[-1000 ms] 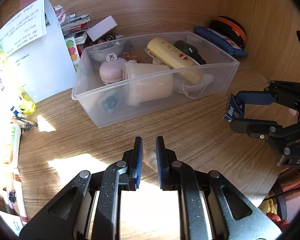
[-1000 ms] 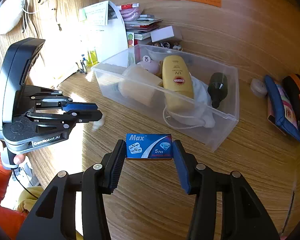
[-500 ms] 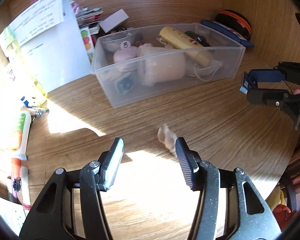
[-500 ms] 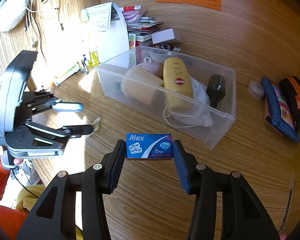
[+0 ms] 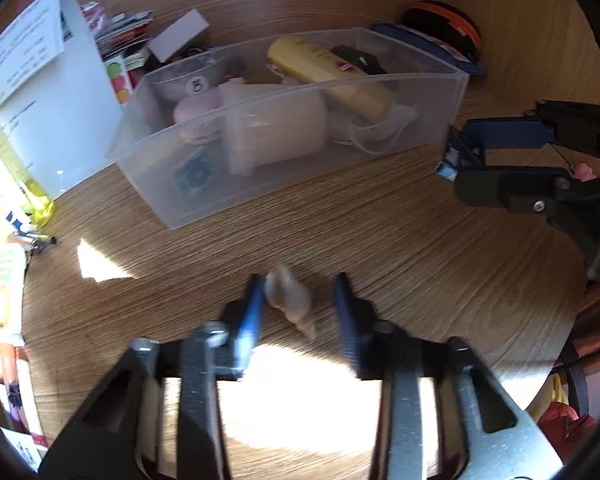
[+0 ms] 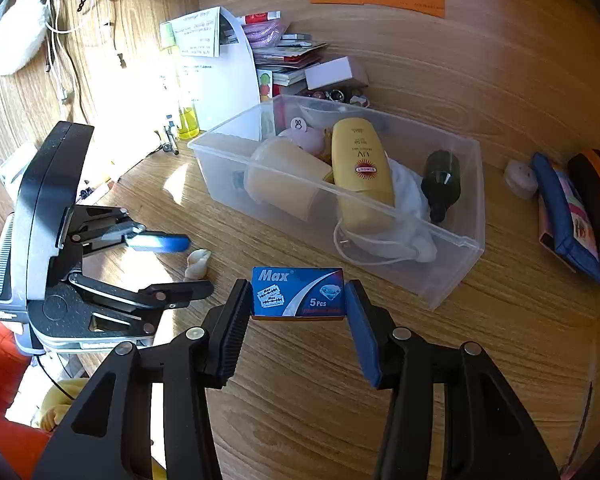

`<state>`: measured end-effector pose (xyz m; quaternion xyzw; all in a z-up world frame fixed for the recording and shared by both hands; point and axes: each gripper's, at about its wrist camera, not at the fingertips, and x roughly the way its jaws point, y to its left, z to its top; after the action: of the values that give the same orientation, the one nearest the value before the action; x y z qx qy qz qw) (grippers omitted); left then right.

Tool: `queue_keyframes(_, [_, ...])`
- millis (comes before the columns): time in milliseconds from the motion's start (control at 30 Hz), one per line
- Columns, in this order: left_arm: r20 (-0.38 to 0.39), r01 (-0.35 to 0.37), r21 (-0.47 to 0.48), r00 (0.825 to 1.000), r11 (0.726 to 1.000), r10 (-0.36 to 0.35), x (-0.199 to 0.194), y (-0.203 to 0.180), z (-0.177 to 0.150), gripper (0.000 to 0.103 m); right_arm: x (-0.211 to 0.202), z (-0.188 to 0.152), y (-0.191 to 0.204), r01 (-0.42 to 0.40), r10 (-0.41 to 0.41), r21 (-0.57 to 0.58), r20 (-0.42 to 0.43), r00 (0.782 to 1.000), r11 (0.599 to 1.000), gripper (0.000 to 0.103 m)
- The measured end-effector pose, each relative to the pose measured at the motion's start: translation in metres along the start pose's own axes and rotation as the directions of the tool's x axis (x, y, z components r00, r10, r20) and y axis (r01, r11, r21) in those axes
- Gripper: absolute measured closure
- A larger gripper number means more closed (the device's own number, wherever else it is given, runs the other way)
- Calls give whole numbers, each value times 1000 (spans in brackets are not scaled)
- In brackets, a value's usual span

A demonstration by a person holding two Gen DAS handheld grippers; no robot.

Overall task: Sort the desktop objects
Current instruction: 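Grasp the blue Max blade pack with the right gripper while the left grasps the seashell, then lower the blade pack and seashell into the clear box and release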

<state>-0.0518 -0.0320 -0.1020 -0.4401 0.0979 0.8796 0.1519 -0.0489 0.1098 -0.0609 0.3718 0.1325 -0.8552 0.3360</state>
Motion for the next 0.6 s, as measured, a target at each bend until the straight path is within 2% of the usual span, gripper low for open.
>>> queue_keyframes(33, [0, 5, 2, 1000, 1000, -5, 0, 0, 0, 86, 1, 0, 0, -1, 1, -2, -1, 1000, 1000, 59])
queue_keyframes(267, [12, 6, -11, 1000, 1000, -6, -9, 4, -2, 86, 4, -1, -1, -8, 8, -3, -2, 1000, 1000, 59])
queue_keyframes(600, [141, 38, -69, 990, 997, -28, -45, 23, 34, 86, -4, 14, -2, 10, -9, -17, 53, 999, 1000, 59])
